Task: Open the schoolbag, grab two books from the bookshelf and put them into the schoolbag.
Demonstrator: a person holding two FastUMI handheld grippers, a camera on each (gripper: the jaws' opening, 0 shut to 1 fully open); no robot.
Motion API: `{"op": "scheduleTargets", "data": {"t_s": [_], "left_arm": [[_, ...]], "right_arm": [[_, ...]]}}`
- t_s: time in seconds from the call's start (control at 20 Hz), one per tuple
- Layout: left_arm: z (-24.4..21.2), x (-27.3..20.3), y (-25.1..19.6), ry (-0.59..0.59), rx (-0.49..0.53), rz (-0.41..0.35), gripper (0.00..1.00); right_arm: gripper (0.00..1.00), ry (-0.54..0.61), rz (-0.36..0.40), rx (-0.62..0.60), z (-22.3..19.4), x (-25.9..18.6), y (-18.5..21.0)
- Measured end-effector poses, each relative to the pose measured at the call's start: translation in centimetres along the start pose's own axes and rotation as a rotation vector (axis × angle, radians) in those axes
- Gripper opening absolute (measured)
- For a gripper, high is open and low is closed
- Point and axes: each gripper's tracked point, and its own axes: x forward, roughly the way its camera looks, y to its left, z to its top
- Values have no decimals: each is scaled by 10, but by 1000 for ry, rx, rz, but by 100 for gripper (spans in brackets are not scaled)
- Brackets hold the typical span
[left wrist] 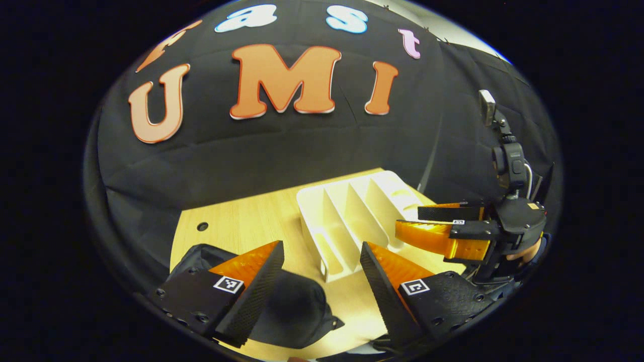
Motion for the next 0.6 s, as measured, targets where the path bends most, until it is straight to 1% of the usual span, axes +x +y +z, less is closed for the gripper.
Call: {"op": "scheduleTargets", "data": {"t_s": [0.15, 0.3, 0.35, 0.5, 0.6], "left_arm": [[28, -10, -21, -133, -13, 78, 98], [56, -23, -43, -263, -52, 127, 97], [64, -24, -50, -296, -63, 144, 97], [82, -37, -62, -386, -76, 218, 97], [89, -48, -64, -447, -106, 238, 97]], "right_arm": [[97, -99, -13, -78, 35, -27, -15], [97, -196, -21, -173, 65, -50, -25], [97, -224, -31, -199, 72, -60, -29], [97, -279, -19, -254, 82, -81, -38], [97, -305, -19, -277, 88, -86, -39]]}}
